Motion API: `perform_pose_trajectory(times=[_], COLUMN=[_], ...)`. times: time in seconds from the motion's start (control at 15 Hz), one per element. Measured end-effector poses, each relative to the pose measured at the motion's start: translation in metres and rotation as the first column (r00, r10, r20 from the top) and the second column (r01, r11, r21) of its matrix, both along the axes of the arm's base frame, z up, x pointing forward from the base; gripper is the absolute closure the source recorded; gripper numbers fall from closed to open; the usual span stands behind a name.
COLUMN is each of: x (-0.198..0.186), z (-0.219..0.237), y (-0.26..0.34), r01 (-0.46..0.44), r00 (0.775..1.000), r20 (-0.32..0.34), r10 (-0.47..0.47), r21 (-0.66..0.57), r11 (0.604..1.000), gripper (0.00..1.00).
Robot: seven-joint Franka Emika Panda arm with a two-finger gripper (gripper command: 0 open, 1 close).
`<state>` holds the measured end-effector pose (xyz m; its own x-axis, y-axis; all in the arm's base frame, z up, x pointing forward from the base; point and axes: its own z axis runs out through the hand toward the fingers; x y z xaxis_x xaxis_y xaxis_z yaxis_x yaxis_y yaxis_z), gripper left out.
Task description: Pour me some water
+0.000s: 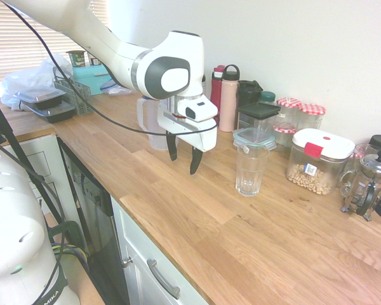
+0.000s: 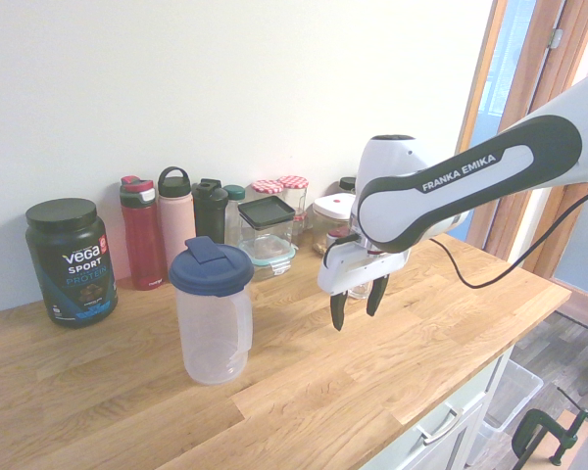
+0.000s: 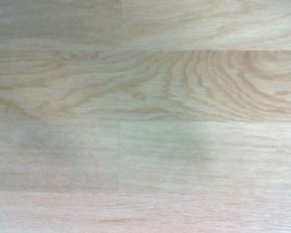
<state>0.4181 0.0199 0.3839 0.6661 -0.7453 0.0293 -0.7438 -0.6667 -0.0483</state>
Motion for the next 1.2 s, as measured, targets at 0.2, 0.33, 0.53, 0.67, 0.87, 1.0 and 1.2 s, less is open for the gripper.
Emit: perform_pose_trajectory(times=[0.2,0.33,0.53,0.67,0.87,1.0,1.2], x=[0.000,-0.006,-0.040,-0.070,-0.101,-0.103,-0.100], z=[-0.003,0.002,0.030,0.049,0.074,0.084,0.094], y=[0.001,0.015,0.059,0.093,0.153,0.180,0.212], r01=[-0.014,-0.027,-0.045,-0.073,-0.094,-0.111,-0.148], r00=[1.000,1.000,0.994,0.988,0.964,0.944,0.920], r20=[-0.005,0.015,0.093,0.135,0.241,0.303,0.354], r10=[0.014,0.027,0.048,0.080,0.111,0.131,0.167], r21=[-0.013,-0.019,-0.036,-0.052,-0.081,-0.083,-0.081], r11=[1.000,0.999,0.998,0.996,0.992,0.990,0.986], gripper=[0.00,0.00,0.00,0.00,0.00,0.00,0.00])
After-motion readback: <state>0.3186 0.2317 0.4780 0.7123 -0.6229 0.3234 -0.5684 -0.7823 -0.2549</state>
